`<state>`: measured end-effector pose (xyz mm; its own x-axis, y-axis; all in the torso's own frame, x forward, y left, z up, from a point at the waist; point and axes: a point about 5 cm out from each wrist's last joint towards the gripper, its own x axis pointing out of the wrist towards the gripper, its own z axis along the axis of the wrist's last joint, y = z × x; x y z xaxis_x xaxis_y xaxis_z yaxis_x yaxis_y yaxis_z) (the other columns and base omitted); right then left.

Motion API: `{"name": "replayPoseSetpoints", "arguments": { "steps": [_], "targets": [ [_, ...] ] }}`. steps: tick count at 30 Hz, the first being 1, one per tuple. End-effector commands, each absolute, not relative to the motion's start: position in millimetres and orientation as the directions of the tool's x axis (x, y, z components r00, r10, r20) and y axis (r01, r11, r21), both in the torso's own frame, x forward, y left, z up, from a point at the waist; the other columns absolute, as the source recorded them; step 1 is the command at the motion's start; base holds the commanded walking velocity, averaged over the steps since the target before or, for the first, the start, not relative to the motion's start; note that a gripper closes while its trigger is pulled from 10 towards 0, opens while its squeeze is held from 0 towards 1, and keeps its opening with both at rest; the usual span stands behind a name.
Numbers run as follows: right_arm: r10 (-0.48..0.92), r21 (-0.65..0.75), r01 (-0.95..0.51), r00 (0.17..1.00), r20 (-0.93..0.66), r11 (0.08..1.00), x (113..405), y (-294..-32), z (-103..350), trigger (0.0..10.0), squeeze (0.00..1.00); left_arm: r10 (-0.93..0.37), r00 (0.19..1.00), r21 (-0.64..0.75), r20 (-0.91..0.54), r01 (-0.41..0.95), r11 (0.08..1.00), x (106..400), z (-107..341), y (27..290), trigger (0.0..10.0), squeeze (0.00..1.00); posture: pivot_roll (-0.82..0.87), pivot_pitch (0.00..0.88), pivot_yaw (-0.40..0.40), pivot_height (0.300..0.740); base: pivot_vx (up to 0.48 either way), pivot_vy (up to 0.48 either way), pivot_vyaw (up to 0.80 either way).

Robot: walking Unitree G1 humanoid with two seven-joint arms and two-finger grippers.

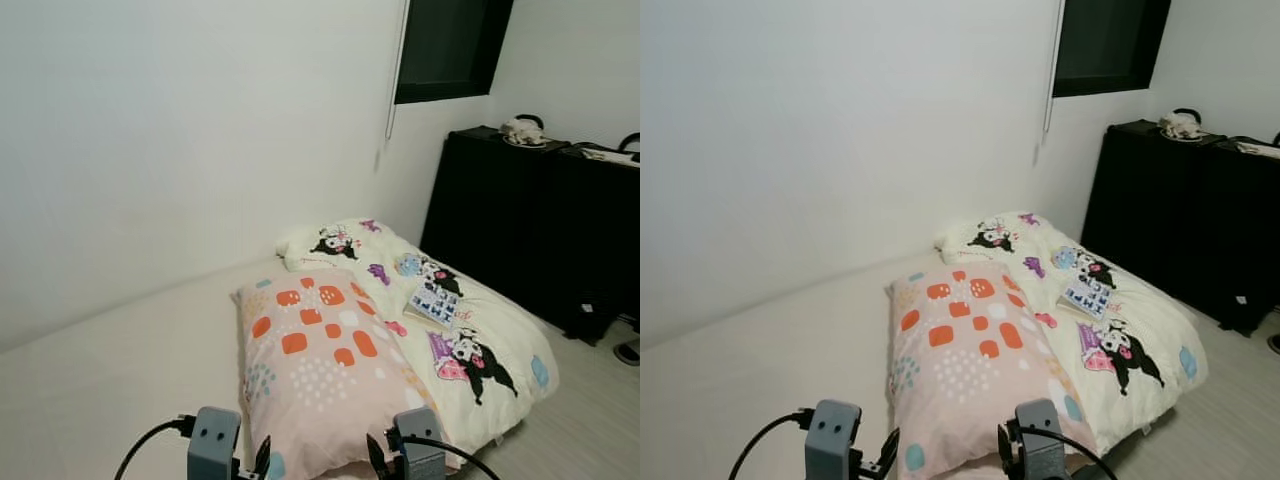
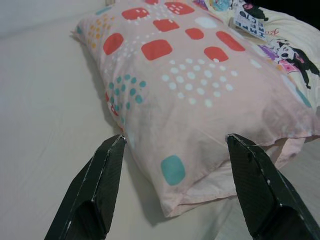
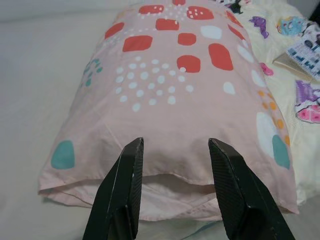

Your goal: Clean up the room

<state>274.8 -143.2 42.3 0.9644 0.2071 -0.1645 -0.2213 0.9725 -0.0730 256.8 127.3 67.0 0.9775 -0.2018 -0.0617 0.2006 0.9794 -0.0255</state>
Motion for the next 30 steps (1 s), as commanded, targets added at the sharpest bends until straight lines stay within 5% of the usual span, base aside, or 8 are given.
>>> {"name": "replayPoseSetpoints", "arguments": {
  "steps": [1,30],
  "targets": [
    [0.212,-0.089,-0.232,0.958,-0.195,0.969,270.8,-144.5,36.6,10.0,0.0,-0.207,0.975,-0.012,-0.076,0.206,0.978,254.4,64.1,126.6,10.0,0.0,0.01,0.095,-0.04,0.74,0.0,0.0,0.0],
    [0.228,-0.106,-0.253,0.951,-0.208,0.962,270.3,-140.5,35.6,10.0,0.0,-0.223,0.971,-0.02,-0.082,0.222,0.975,253.1,64.6,125.0,10.0,0.0,0.01,0.104,-0.038,0.74,0.0,0.0,0.75]
  ]
}}
